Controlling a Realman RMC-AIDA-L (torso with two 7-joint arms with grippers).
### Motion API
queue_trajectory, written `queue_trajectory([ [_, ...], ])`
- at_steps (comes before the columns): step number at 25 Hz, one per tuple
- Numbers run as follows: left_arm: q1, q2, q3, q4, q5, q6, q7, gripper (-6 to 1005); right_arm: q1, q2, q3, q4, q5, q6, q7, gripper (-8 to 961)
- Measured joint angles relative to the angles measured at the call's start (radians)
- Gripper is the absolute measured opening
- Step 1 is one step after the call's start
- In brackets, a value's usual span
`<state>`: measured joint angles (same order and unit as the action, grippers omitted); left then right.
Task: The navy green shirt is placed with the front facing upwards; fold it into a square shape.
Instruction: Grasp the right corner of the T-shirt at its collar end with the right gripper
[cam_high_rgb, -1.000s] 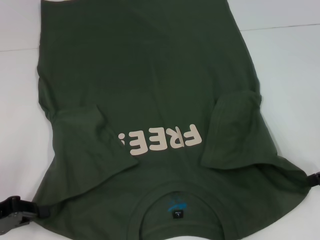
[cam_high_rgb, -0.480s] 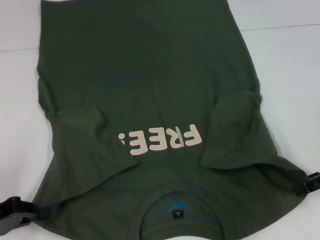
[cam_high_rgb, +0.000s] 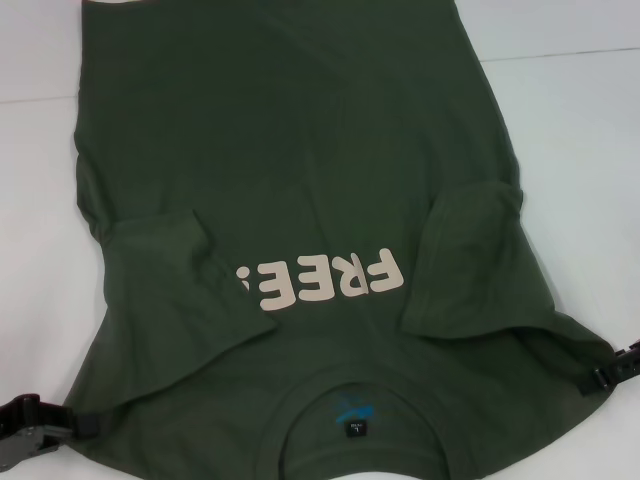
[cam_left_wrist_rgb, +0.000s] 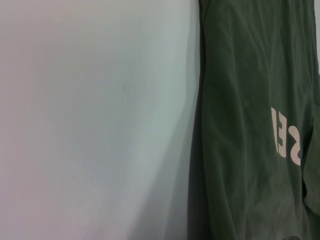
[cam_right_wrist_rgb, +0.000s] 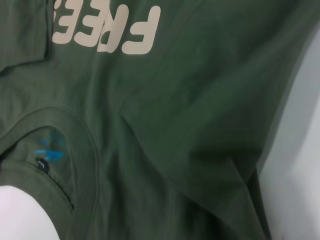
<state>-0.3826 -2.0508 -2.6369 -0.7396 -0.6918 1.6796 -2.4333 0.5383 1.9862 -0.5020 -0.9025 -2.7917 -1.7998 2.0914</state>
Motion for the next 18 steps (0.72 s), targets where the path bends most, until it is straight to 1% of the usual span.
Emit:
queue_trajectory([
  [6, 0.002, 0.0, 0.0, 0.001, 0.0, 0.0, 0.003, 28, 0.002, -0.005, 0.001, 0.022, 0.004, 0.011, 0.007, 887],
  [18, 0.002, 0.0, 0.0, 0.002, 0.0, 0.0, 0.005, 28, 0.012, -0.005, 0.01, 0.048, 0.005, 0.026, 0.015, 886],
])
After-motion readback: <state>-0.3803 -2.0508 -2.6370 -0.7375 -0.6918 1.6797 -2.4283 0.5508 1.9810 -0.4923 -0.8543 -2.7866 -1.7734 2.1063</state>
